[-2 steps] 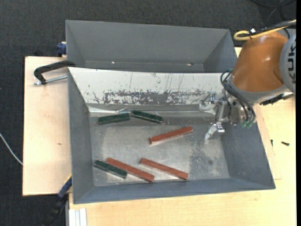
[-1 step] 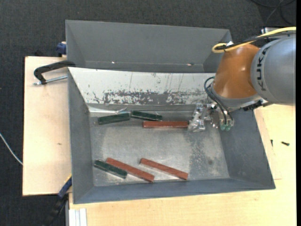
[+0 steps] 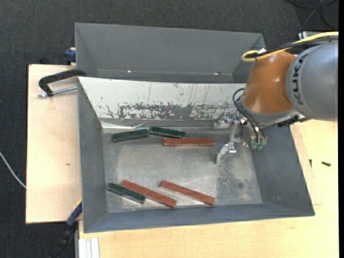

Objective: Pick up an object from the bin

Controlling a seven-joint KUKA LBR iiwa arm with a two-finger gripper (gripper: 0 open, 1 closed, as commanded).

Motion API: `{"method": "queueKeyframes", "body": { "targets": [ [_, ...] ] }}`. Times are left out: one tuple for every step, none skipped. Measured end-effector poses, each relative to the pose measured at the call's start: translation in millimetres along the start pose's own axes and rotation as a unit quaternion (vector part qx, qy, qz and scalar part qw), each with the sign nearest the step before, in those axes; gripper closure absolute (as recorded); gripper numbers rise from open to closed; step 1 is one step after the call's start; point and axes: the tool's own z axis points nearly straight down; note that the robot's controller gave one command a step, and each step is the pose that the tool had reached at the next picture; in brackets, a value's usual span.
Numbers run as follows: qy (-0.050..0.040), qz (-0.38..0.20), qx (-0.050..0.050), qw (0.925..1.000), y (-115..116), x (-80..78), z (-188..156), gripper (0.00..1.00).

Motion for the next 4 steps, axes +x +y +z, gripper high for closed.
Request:
{"method": "queueKeyframes", "body": {
  "targets": [
    [0.0001, 0.000, 0.000, 1.0000, 0.0, 0.0, 0.0, 0.00],
    [0.0065, 0.047, 0.001, 0.9989, 46.8, 1.1, -4.0, 1.00],
    [0.0062, 0.047, 0.001, 0.9989, 46.9, 1.0, -4.1, 1.00],
    [-0.0021, 0.027, 0.000, 0.9996, 43.3, 7.8, -179.0, 1.00]
  ]
}}
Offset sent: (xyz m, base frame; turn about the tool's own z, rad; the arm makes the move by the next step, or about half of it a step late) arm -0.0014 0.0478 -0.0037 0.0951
